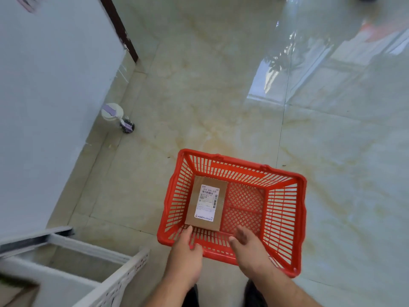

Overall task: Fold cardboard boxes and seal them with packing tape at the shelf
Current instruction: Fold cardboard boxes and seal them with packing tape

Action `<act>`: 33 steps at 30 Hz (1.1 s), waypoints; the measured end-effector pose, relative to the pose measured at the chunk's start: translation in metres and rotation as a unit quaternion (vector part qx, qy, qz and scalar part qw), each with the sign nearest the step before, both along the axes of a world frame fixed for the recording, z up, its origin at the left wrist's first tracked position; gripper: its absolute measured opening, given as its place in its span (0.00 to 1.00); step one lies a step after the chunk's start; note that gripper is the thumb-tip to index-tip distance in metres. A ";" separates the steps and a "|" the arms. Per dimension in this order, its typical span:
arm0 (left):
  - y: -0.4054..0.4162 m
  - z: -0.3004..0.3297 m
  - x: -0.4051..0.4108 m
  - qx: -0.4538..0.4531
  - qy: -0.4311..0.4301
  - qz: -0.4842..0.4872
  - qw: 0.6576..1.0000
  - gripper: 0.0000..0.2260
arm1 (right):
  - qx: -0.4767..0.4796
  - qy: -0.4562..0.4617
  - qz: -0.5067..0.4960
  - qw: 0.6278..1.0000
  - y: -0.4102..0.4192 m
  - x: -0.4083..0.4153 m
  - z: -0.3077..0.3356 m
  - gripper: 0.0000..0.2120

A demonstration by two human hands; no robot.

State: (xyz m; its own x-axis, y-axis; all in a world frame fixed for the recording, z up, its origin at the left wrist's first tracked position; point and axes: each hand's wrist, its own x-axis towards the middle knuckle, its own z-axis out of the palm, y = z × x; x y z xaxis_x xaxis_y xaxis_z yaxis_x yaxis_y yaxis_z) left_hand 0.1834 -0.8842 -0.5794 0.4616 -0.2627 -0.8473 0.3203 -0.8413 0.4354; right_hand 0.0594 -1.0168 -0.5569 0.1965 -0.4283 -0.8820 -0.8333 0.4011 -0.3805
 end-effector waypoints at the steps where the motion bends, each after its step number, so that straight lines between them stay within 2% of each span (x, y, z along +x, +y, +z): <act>1: 0.004 0.035 -0.011 0.001 -0.004 0.003 1.000 0.28 | 0.003 -0.004 0.009 1.000 0.003 -0.005 0.036 0.28; 6: 0.016 0.252 -0.044 -0.014 -0.032 0.005 0.999 0.29 | -0.024 -0.049 0.076 0.996 0.014 -0.010 0.244 0.25; 10: 0.040 0.394 -0.063 -0.065 -0.068 0.040 0.995 0.28 | -0.069 -0.107 0.115 0.985 0.022 -0.005 0.392 0.14; 13: 0.058 0.480 -0.073 -0.087 -0.105 0.071 0.988 0.22 | -0.102 -0.165 0.148 0.970 0.035 -0.009 0.469 0.21; 15: 0.077 0.525 -0.086 -0.101 -0.140 0.107 0.979 0.21 | -0.097 -0.203 0.167 0.960 0.049 -0.013 0.511 0.23; 18: 0.116 0.579 -0.111 -0.132 -0.172 0.188 0.958 0.27 | -0.096 -0.261 0.211 0.937 0.078 -0.017 0.555 0.30; 20: 0.145 0.607 -0.126 -0.144 -0.193 0.245 0.939 0.28 | -0.075 -0.289 0.244 0.922 0.104 -0.019 0.574 0.37; 25: 0.224 0.647 -0.164 -0.131 -0.284 0.332 0.890 0.24 | -0.017 -0.343 0.329 0.880 0.186 -0.025 0.616 0.23; 26: 0.240 0.651 -0.171 -0.123 -0.295 0.352 0.880 0.25 | -0.014 -0.350 0.346 0.870 0.203 -0.027 0.621 0.23; 28: 0.275 0.657 -0.187 -0.111 -0.314 0.390 0.859 0.25 | -0.001 -0.370 0.379 0.848 0.237 -0.033 0.626 0.34; 29: 0.293 0.659 -0.195 -0.103 -0.322 0.408 0.848 0.25 | 0.010 -0.376 0.393 0.839 0.253 -0.036 0.628 0.36; 33: 0.367 0.671 -0.231 -0.090 -0.337 0.481 0.805 0.26 | 0.020 -0.384 0.438 0.813 0.319 -0.040 0.636 0.31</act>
State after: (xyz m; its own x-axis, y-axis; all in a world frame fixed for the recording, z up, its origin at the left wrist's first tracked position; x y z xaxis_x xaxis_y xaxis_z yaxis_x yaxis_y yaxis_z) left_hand -0.0473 -0.5168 0.0913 0.8633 0.4001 -0.3076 0.4257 -0.2500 0.8697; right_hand 0.0192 -0.6977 0.0793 0.9096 0.1983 -0.3650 -0.3291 -0.1921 -0.9245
